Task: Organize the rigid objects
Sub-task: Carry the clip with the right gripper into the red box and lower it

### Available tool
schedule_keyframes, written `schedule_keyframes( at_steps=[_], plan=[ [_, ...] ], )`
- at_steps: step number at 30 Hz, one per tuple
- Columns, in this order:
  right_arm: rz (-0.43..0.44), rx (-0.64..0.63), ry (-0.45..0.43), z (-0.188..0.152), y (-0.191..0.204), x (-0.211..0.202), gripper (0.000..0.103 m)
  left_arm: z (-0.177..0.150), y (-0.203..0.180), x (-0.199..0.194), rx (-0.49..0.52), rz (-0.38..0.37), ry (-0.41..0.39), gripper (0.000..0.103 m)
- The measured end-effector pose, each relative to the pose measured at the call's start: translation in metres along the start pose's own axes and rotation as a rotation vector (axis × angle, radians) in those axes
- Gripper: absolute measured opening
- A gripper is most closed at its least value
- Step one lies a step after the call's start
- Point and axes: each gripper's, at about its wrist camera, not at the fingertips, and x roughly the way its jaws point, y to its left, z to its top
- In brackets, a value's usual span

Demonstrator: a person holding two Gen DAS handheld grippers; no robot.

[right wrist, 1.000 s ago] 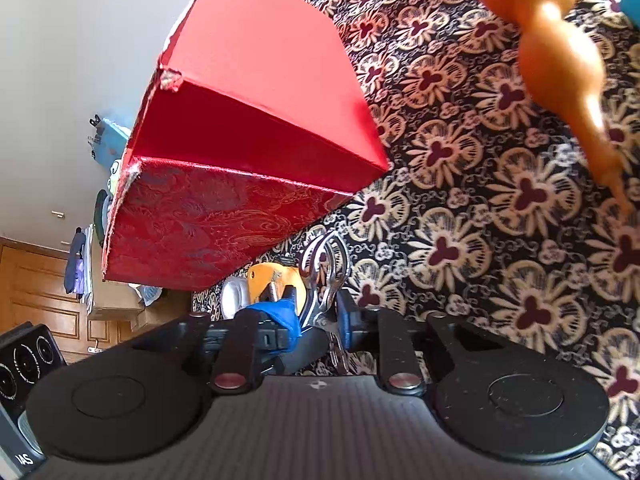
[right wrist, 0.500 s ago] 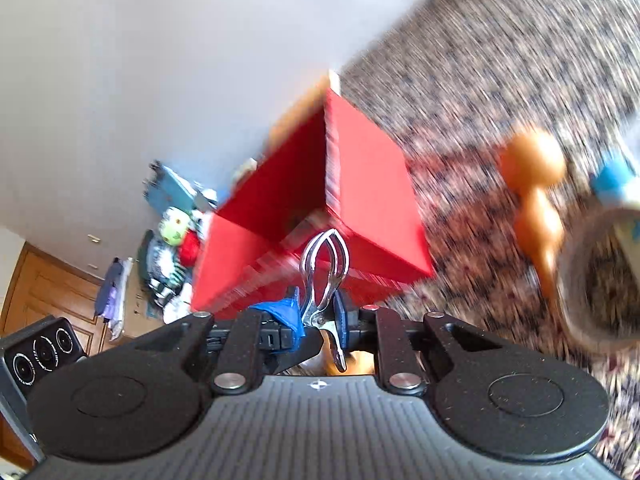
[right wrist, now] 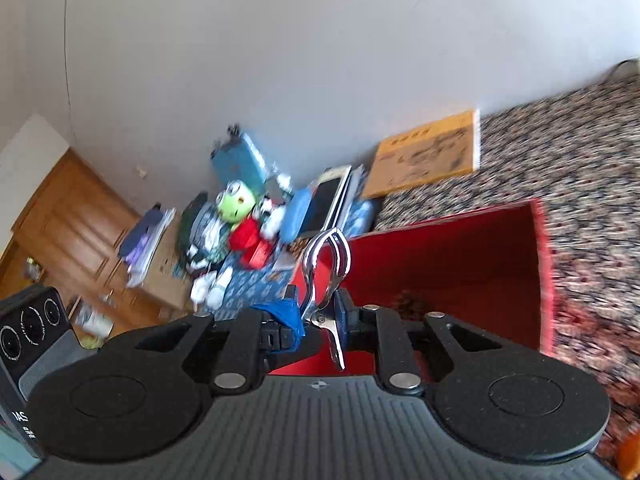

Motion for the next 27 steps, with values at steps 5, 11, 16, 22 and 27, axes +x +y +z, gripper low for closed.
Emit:
schedule_keyframes(
  at_steps=[5, 11, 16, 22, 27],
  plan=[
    [0.018, 0.005, 0.118, 0.006, -0.006, 0.057, 0.000, -0.011, 0.038, 0.019, -0.043, 0.079, 0.072, 0.009],
    [0.019, 0.045, 0.241, 0.004, -0.022, 0.114, 0.000, -0.023, 0.076, 0.056, -0.099, 0.143, 0.184, 0.008],
    [0.011, 0.090, 0.294, 0.003, -0.034, 0.145, 0.000, -0.026, 0.085, 0.076, -0.088, 0.200, 0.241, 0.008],
    [-0.003, 0.106, 0.335, 0.006, -0.036, 0.167, 0.000, -0.027, 0.094, 0.086, -0.094, 0.252, 0.278, 0.008],
    [-0.019, 0.107, 0.346, 0.006, -0.035, 0.178, 0.000, -0.031, 0.093, 0.092, -0.071, 0.307, 0.280, 0.010]
  ],
)
